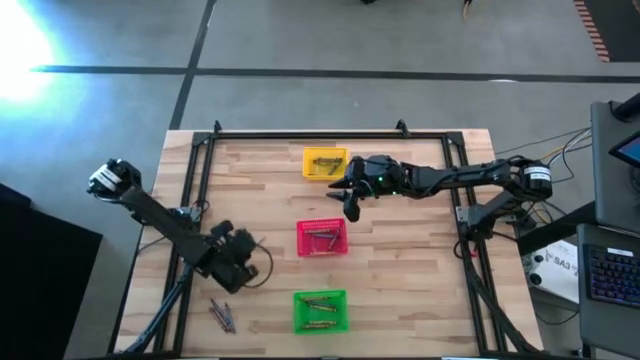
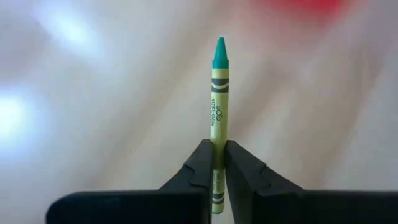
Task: Sort crayons
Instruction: Put the green crayon into the yellow bin
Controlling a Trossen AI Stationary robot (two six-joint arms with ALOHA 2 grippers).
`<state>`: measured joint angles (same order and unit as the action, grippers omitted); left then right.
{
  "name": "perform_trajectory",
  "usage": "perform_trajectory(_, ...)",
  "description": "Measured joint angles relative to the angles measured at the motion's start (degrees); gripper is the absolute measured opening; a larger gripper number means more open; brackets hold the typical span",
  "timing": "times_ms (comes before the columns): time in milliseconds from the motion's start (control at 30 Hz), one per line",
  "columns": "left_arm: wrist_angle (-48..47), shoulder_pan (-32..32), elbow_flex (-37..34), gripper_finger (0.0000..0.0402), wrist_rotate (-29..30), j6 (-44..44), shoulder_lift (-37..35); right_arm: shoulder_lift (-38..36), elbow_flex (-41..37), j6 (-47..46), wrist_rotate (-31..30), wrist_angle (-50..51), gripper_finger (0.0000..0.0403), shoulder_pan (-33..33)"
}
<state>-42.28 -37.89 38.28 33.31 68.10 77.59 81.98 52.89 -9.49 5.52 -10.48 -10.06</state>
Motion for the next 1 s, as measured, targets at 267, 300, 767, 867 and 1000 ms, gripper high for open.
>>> perform_trajectory(267, 4.9, 2.6, -0.9, 0.0002, 28.4, -4.0, -8.1, 7.0, -0.8, -4.0, 14.5, -21.8, 0.0123, 2.1)
perform_trajectory(300, 7.6, 2.9, -1.4, 0.0001, 30.2, -5.7, -8.6, 8.1, -0.8, -4.0, 14.3, -24.6, 0.0123, 2.4)
perform_trajectory(767, 78.4, 12.8, -16.2, 0.0001, 12.6, -46.5, -7.4, 23.4, 3.3, -4.1, 17.0, -44.7, 0.0174, 4.5)
perform_trajectory(867, 85.8, 15.5, -19.1, 0.0001, 6.9, -47.9, -7.0, 24.6, 4.7, -5.1, 17.5, -44.7, 0.0179, 4.6)
perform_trajectory(1000, 86.7, 16.7, -20.9, 0.0001, 5.6, -46.9, -6.4, 24.8, 5.0, -6.1, 17.5, -44.4, 0.0178, 4.6)
